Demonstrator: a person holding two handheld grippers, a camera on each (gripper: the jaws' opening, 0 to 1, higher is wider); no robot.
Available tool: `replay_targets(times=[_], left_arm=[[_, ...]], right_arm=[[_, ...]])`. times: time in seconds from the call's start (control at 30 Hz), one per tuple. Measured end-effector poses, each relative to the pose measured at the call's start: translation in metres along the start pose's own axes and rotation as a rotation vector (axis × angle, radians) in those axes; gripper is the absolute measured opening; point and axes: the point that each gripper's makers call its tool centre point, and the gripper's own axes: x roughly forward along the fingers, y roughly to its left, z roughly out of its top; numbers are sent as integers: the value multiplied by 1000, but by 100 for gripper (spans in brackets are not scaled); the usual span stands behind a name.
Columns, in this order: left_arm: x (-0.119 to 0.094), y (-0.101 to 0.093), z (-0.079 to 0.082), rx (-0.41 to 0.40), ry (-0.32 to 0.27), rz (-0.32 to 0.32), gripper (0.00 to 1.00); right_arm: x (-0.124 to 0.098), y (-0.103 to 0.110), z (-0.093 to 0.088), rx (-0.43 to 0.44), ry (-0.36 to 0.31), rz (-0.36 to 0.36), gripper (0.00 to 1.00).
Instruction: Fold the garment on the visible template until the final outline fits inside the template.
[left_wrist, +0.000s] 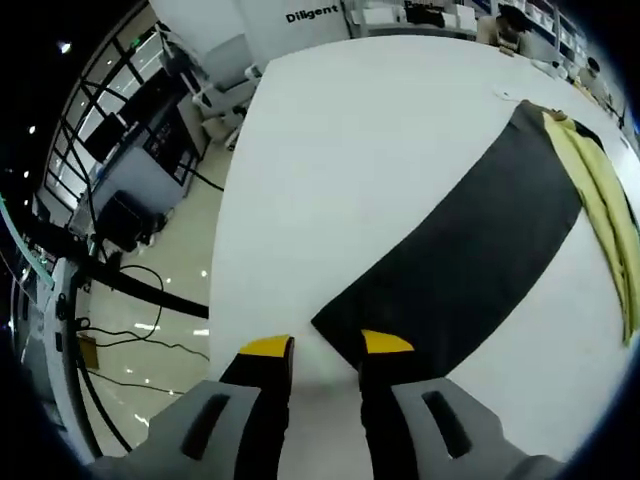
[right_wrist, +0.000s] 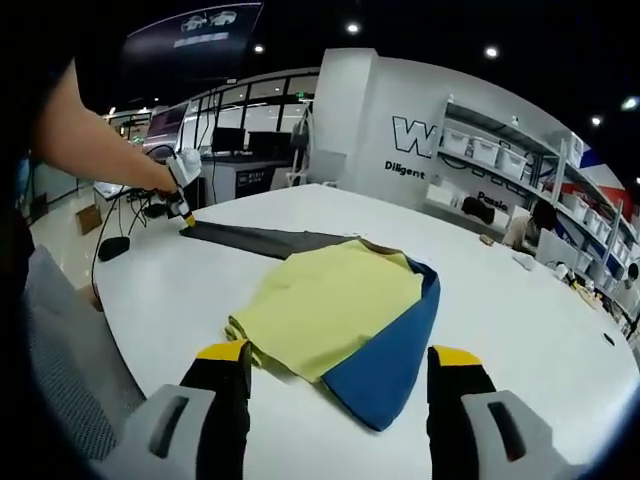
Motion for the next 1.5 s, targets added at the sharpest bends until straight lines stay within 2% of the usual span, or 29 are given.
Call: replay_targets(times=[0.3, 0.4, 0.47, 0.5, 0.53, 0.6, 0.63, 0.77, 1.0, 1.1, 1.23, 1.27, 1.33, 1.37, 1.43, 1.5], left_arm=[[-21, 5, 26, -10, -98, 6, 29], [-35, -4, 42, -14, -162, -21, 29], [-39, -7, 46, -15, -176, -29, 29], [-48, -17, 55, -17, -219, -53, 29], [-50, -20, 59, -18, -234, -63, 29], [-66, -43, 72, 5, -294, -107, 28], [-68, -46, 74, 9, -302, -114, 28], [-93, -86, 87, 24, -383, -195, 28], [-132, -144, 93, 1, -485, -321, 28], [-146, -179, 85, -17, -510, -391, 27], [-156, -228, 70, 17, -502, -482, 26], [-159, -247, 65, 38, -502, -514, 26], [-156, -271, 56, 87, -483, -544, 26], [-156, -280, 53, 117, -484, -556, 26], [-155, -297, 46, 123, -472, -564, 25], [-155, -313, 37, 132, -447, -600, 24]], right_arm=[[-1, 0, 3, -1, -13, 0, 71], [-1, 0, 4, -2, -19, -1, 71], [-1, 0, 5, -3, -21, -1, 71], [-1, 0, 5, -5, -21, -1, 71], [-1, 0, 5, -6, -23, -1, 71], [-1, 0, 6, -8, -26, 1, 71], [-1, 0, 6, -9, -26, 1, 71], [-2, 1, 8, -16, -33, 2, 71], [-3, 2, 11, -24, -46, 3, 71], [-3, 3, 13, -31, -54, 3, 71], [-4, 3, 15, -38, -63, 5, 71], [-5, 4, 16, -41, -65, 6, 71], [-5, 5, 17, -48, -71, 9, 71], [-5, 6, 17, -50, -72, 10, 71], [-6, 6, 19, -53, -76, 13, 71], [-8, 7, 21, -60, -81, 17, 71]])
